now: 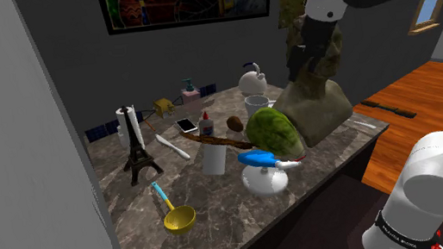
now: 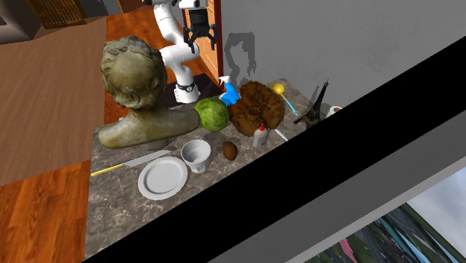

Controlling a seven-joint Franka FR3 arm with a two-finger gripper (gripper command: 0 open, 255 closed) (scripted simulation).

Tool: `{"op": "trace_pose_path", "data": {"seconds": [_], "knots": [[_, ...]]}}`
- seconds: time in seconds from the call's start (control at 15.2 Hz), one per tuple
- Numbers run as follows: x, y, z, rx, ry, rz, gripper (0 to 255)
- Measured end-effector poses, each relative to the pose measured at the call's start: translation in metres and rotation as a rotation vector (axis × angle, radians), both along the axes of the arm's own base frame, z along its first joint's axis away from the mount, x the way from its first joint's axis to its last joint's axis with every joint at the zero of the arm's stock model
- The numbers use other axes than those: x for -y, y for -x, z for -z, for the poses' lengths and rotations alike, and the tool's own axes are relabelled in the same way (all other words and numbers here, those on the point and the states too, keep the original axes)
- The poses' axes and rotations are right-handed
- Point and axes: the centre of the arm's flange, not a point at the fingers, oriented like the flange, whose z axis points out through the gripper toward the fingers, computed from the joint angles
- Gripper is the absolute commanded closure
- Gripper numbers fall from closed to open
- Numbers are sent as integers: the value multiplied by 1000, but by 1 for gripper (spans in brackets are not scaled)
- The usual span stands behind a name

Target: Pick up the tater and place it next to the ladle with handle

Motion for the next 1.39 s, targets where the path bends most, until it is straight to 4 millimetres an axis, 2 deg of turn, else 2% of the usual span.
{"op": "trace_pose_path", "data": {"seconds": [0.2,1.39], "knots": [[5,-12,10,1,1,0,0],[36,-170,172,32,9,-2,0]]}}
